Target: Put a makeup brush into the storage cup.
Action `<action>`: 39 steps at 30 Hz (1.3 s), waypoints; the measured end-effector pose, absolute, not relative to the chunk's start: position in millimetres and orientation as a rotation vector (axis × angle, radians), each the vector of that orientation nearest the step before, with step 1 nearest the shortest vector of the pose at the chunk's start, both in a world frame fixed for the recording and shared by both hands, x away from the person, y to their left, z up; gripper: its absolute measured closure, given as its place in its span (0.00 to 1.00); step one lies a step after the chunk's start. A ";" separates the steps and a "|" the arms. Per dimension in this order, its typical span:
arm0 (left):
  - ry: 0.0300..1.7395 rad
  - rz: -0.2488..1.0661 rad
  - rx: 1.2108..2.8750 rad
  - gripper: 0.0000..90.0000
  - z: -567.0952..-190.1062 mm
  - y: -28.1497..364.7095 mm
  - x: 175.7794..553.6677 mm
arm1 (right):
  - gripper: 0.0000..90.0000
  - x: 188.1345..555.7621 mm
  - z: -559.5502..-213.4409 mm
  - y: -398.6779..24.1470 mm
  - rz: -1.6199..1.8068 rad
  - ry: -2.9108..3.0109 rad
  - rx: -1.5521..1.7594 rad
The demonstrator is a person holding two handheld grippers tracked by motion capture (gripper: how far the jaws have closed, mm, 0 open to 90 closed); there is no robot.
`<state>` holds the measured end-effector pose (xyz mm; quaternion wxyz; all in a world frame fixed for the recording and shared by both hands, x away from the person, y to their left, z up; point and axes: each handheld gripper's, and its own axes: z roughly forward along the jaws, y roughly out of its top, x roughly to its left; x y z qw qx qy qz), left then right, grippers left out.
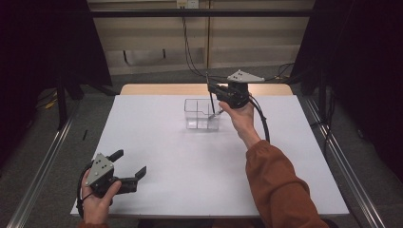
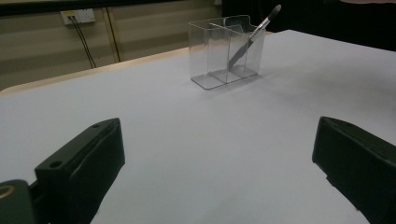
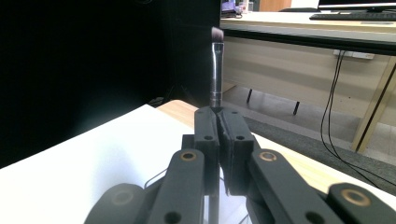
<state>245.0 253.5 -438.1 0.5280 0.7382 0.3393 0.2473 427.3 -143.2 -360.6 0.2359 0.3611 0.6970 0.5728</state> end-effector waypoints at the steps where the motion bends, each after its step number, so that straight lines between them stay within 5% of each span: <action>1: 0.810 0.593 1.764 0.03 -438.2 253.3 245.3 | 0.97 428.9 -361.6 -141.6 1.571 1.904 1.000; 39: 0.805 0.585 1.770 0.03 -438.8 252.4 245.9 | 0.97 442.0 -386.7 -136.9 1.506 1.953 1.068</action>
